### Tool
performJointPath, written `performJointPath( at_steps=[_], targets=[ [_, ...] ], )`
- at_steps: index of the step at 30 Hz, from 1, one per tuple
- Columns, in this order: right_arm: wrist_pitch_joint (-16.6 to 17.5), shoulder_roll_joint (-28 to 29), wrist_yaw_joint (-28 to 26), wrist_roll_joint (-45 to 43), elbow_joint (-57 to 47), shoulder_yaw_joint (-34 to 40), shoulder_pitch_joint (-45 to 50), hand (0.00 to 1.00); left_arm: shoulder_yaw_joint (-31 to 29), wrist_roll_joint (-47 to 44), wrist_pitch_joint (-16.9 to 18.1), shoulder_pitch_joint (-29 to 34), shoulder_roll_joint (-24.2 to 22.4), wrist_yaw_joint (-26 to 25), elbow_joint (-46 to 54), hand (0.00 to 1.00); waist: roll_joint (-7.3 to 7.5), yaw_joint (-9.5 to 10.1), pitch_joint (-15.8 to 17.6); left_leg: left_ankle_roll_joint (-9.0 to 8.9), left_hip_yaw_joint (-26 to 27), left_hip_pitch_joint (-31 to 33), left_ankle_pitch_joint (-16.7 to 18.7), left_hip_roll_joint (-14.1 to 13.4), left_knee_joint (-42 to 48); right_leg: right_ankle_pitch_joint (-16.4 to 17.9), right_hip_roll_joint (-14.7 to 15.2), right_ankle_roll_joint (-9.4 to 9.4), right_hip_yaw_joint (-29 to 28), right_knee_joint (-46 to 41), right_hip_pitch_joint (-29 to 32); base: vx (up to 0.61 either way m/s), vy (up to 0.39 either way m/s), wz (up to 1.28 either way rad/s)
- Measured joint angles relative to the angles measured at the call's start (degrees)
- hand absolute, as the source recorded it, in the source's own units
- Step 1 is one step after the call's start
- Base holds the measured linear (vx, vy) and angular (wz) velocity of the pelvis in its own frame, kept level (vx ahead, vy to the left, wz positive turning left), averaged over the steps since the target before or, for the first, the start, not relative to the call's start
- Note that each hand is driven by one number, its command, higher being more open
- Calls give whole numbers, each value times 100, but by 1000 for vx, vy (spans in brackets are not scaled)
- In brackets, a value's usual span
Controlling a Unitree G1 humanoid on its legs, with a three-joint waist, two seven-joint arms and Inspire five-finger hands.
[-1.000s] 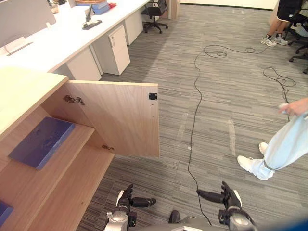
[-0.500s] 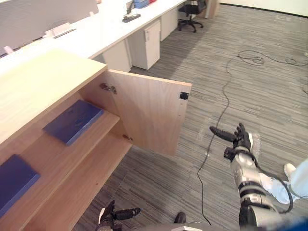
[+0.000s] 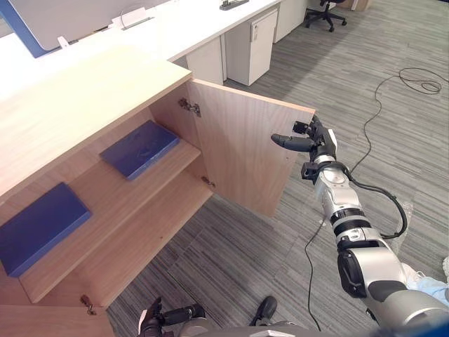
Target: Walk over to the cabinet, pick up the folder, carry it to the office cabinet, place the folder inside the office cabinet, then close the office cabinet door
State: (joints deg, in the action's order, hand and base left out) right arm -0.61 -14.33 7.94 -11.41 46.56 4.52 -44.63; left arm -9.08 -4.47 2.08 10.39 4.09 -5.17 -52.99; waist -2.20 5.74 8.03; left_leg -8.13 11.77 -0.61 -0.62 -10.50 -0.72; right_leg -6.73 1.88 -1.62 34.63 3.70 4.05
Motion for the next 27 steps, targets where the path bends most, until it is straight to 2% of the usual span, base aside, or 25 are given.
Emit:
performJointPath(
  at_steps=[4,13,16,18,19,20,23,24,26,27],
  targets=[
    [1,-52,40,7,103,-131,-210,100,93,6,41,-8,11,-22,18,100,-8,-46,77,75,-5,-8,-57,44,-35,-58,33,-39,-7,4,18,70,32,0],
    [1,-220,99,155,538,-421,-579,100,156,58,168,-13,24,-76,164,100,22,-135,166,81,15,-31,-57,103,-76,-149,102,-39,-75,18,32,30,40,-2],
    [0,-360,102,275,477,-1077,-565,100,154,59,169,-12,34,-87,162,100,28,-182,209,107,53,-31,-34,106,-65,-200,73,-14,-149,110,25,-45,14,-11],
    [-5,-773,29,509,-195,-2132,-263,100,153,69,163,3,56,-112,144,100,27,-309,293,115,160,-44,15,71,-1,-197,34,-7,-254,113,39,-52,4,-25],
    [-4,-945,-34,515,-496,-2426,-104,100,151,73,163,5,60,-112,128,100,27,-328,293,112,189,-50,24,57,10,-185,17,2,-289,113,46,-23,-17,-37],
    [1,-1561,-341,505,-1312,-3393,236,100,138,144,166,-5,84,-100,39,100,23,-425,289,76,290,-36,101,-4,118,-184,-60,-31,-381,112,64,3,-25,-33],
    [17,-2348,-1052,453,-2261,-4484,457,100,136,318,162,-13,129,-48,-84,100,23,-534,266,28,367,-27,165,-111,254,-140,-173,-94,-464,110,61,32,-55,-24],
    [33,-2757,-1687,196,-2887,-5143,610,100,129,445,165,-24,184,41,-139,100,32,-565,213,0,384,-19,180,-197,304,-91,-263,-161,-474,110,60,86,-129,-10],
    [143,-2987,-2177,-144,-3602,-5612,793,100,109,522,190,-30,205,121,-221,100,25,-578,128,-27,389,-24,179,-297,308,-31,-370,-223,-472,109,61,91,-124,-4],
    [144,-3062,-2681,-356,-3969,-5870,836,100,89,527,192,-40,207,189,-251,100,17,-563,64,-44,379,-21,174,-353,311,6,-426,-252,-458,109,58,66,-80,2]
  ],
)
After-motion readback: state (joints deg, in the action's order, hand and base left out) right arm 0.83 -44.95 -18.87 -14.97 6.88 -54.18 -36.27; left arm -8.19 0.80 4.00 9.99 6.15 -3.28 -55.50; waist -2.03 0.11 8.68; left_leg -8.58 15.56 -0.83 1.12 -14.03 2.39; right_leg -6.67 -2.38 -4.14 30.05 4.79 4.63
